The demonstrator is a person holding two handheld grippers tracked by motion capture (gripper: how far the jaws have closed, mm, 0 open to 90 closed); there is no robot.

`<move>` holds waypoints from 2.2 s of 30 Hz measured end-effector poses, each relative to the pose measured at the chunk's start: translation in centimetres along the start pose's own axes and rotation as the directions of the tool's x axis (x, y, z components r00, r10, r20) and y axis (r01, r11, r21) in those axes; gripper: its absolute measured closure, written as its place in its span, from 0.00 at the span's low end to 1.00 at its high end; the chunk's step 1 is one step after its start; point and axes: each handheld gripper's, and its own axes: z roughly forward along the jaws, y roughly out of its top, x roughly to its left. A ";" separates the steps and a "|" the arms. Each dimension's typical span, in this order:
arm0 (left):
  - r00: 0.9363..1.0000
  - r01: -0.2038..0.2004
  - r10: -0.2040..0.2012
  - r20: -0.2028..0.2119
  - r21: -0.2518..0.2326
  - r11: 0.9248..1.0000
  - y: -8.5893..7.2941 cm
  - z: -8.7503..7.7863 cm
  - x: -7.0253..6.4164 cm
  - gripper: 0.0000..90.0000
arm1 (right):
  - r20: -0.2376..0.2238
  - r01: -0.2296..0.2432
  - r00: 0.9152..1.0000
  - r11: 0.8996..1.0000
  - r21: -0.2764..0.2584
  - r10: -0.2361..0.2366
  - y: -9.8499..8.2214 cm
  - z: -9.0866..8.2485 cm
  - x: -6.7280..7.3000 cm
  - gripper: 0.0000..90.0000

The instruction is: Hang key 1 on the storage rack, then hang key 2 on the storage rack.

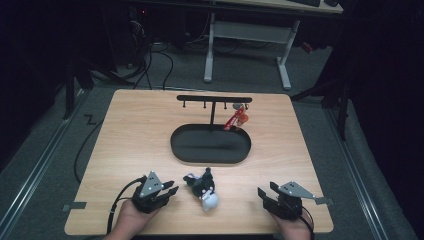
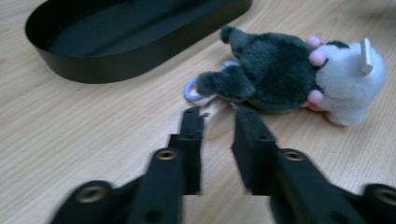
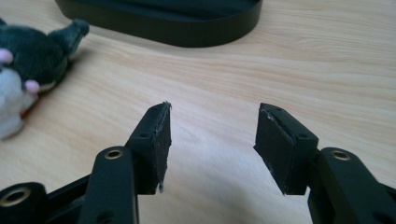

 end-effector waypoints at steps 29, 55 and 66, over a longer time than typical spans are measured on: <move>0.985 -0.123 0.113 0.127 0.070 0.990 5.3 9.5 -7.7 1.00 | -0.019 -0.082 0.996 0.996 -0.018 0.082 -0.9 -0.7 -1.4 0.53; 0.983 0.066 -0.065 -0.170 -0.001 0.998 1.7 0.4 5.8 0.67 | 0.044 -0.094 0.995 0.996 -0.009 0.094 -1.0 -0.4 -2.2 0.43; 0.980 0.103 -0.099 -0.174 0.017 0.995 -1.6 -0.9 8.0 0.42 | 0.074 -0.117 0.991 0.992 0.043 0.114 -0.1 0.4 -2.3 0.32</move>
